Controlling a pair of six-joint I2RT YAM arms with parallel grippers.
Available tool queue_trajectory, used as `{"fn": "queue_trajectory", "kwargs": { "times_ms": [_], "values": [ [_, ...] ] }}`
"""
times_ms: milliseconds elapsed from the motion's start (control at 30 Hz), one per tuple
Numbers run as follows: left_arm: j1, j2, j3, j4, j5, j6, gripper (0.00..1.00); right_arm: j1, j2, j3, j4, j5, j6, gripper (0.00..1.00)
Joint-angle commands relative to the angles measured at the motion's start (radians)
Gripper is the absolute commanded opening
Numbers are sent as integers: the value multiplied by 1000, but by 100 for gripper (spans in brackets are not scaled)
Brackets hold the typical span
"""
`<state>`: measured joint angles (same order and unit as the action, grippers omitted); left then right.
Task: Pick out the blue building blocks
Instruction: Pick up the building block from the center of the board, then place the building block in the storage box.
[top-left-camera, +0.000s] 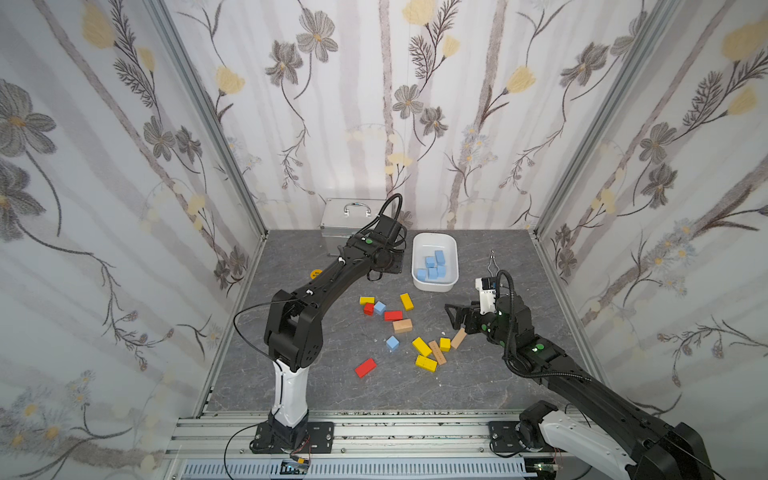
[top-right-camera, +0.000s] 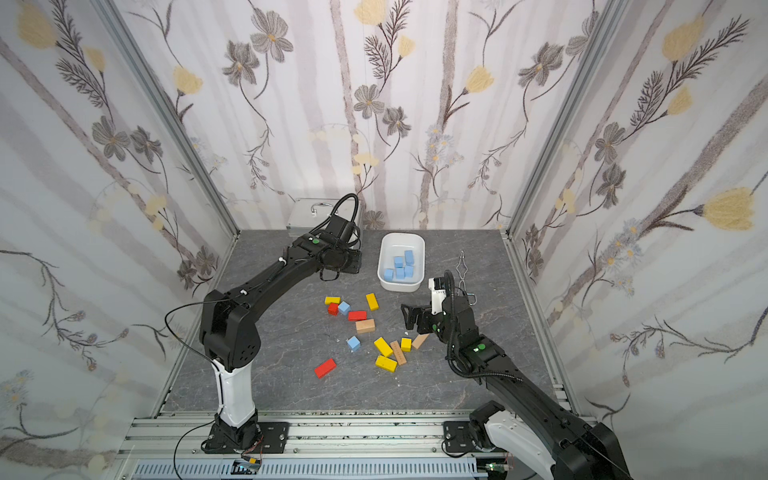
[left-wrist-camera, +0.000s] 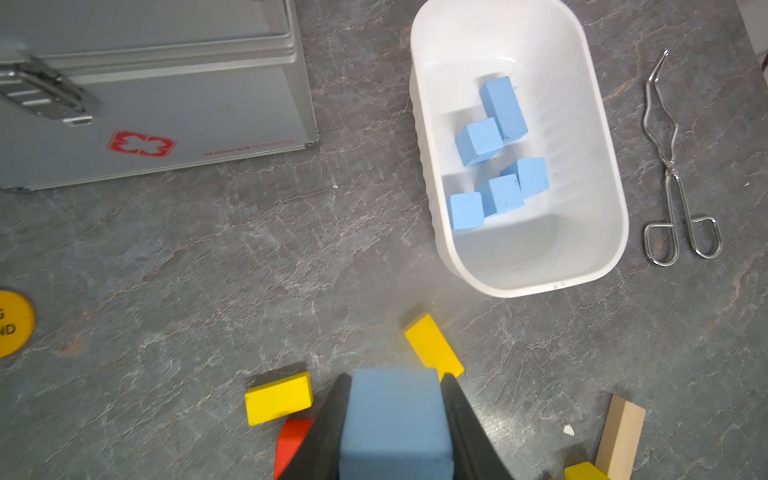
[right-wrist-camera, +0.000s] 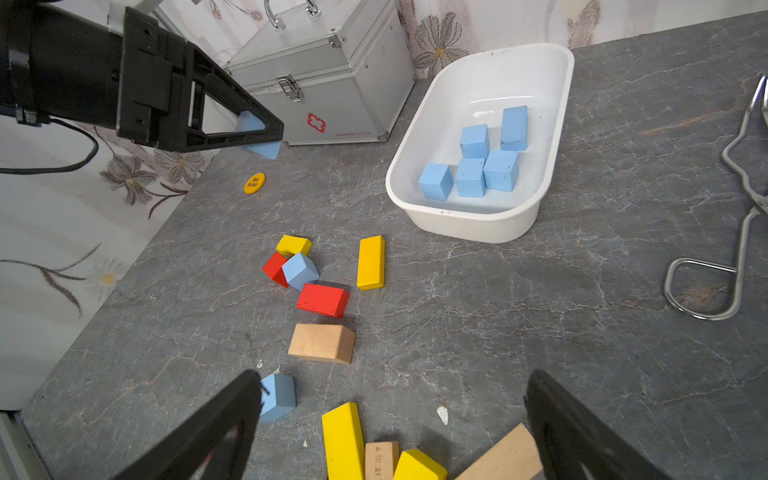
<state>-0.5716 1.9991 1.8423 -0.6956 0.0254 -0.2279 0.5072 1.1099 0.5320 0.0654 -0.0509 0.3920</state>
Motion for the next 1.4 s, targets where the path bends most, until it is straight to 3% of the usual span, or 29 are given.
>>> {"fn": "queue_trajectory", "kwargs": {
  "times_ms": [0, 733, 1067, 1367],
  "values": [
    [-9, 44, 49, 20, 22, 19, 0, -11, 13, 6, 17, -1, 8, 100],
    [-47, 345, 312, 144, 93, 28, 0, -92, 47, -30, 81, -52, 10, 100],
    [-53, 481, 462, 164, 76, 29, 0, -120, 67, -40, 104, -76, 8, 100],
    [-54, 557, 512, 199, 56, 25, 1, -139, 59, -58, 118, -85, 10, 100]
  ]
}}
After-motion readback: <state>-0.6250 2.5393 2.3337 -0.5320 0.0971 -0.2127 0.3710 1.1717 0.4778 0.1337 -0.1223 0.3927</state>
